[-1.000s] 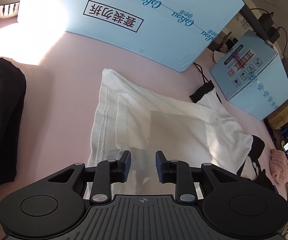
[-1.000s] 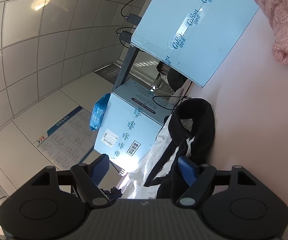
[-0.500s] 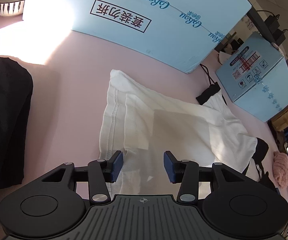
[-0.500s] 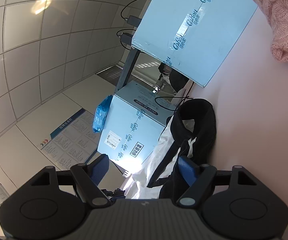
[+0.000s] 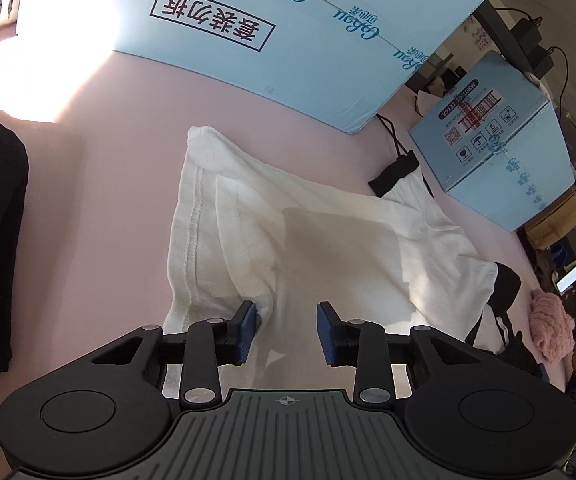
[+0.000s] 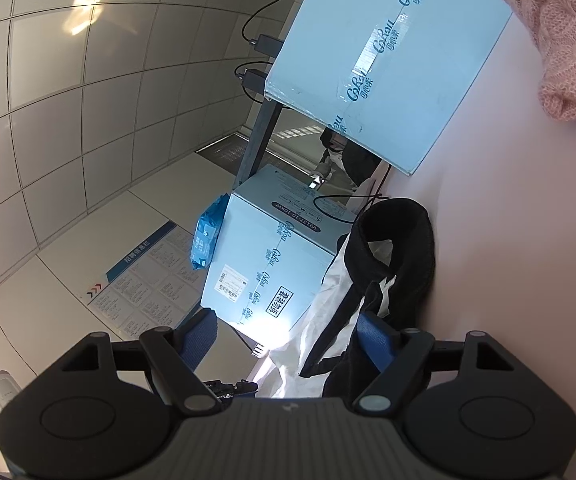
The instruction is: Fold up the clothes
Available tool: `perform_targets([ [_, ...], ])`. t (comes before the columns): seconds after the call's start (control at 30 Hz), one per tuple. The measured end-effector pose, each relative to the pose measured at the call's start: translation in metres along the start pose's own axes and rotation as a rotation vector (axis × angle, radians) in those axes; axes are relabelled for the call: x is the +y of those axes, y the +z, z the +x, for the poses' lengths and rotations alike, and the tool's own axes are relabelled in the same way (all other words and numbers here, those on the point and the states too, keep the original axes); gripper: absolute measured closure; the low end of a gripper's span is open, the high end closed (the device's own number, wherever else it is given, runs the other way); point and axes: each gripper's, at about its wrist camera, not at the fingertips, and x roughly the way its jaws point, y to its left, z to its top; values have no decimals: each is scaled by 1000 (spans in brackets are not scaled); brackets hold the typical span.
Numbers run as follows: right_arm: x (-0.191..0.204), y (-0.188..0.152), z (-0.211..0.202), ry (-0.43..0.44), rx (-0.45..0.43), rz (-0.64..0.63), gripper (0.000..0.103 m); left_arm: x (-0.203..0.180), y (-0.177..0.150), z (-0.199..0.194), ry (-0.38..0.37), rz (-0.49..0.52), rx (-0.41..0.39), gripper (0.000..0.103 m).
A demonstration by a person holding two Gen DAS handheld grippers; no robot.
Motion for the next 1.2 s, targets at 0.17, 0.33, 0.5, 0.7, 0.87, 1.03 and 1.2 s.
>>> perform_targets([
  [0.17,-1,0,-1,4,-2,3,24,5,-6,-4,34,-57,-70,97],
  [0.33,-1,0,-1,5,-3,5,24,-2,-14,-16,63,-93,-157,98],
  [0.5,-1,0,0,5,-4,6,24,-9,-14,-42,110,-96,-220,99],
  [0.7,-2,0,0,5,-5,8,24,13,-24,-42,165,-144,-162,99],
  [0.87,-2,0,0,5,-4,9,24,4,-20,-35,150,-56,-145,86],
  [1.03,-1,0,1,10,-11,13,24,4,-7,-23,101,-50,-98,72],
  [1.2,-4,1,0,25,-15,30,23,6,0,-11,45,-29,-53,60],
])
